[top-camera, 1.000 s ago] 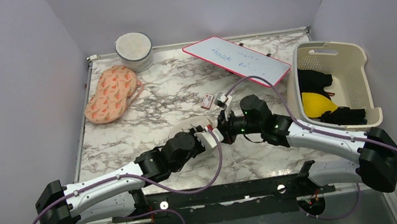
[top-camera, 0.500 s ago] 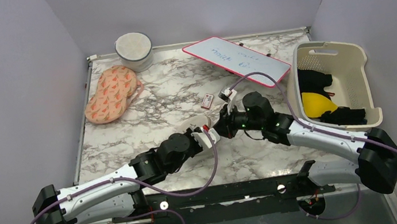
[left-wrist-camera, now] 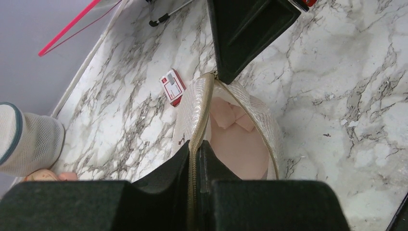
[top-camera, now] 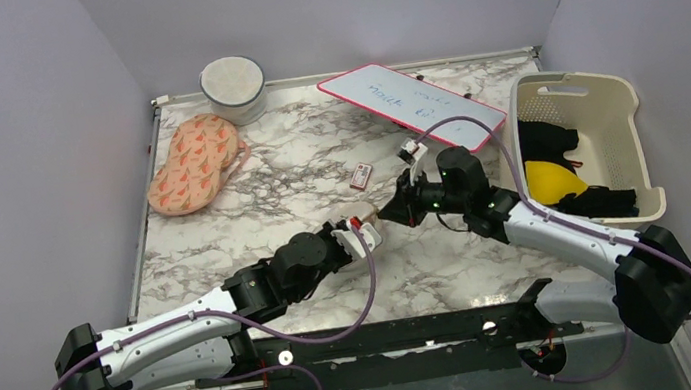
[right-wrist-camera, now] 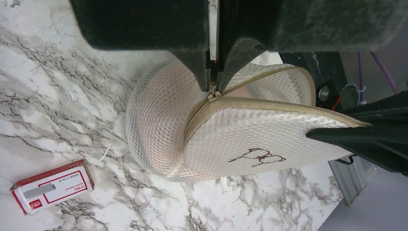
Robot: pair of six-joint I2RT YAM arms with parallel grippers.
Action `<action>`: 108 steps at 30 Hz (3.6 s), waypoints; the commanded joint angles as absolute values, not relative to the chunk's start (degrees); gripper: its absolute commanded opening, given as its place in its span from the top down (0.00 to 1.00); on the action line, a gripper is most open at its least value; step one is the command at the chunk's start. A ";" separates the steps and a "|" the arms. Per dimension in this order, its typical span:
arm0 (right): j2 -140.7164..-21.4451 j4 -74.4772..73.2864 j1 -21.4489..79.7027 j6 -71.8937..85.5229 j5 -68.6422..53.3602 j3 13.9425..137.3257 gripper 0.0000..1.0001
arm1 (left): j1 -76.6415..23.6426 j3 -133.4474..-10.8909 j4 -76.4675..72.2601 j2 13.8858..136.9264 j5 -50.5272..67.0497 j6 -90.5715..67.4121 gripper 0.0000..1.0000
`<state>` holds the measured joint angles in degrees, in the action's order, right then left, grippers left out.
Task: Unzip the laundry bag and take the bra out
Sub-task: Unzip the laundry bag at the center of the board.
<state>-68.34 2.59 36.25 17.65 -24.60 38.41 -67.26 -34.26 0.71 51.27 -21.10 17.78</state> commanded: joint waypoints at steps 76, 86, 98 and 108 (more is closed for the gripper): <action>-66.81 1.26 42.85 20.22 -20.64 39.24 0.99 | -68.11 -34.25 0.18 52.31 -25.26 19.22 1.00; -70.41 0.30 40.78 19.07 -17.80 40.08 0.99 | -68.34 -32.48 -1.18 49.14 -27.76 20.09 1.00; -74.05 0.35 39.29 15.56 -17.87 41.88 0.99 | -69.13 -32.76 -1.32 47.38 -28.01 20.22 1.00; -77.38 -2.21 39.29 15.06 -23.37 44.49 0.99 | -70.14 -31.85 -2.32 45.55 -29.13 20.79 1.00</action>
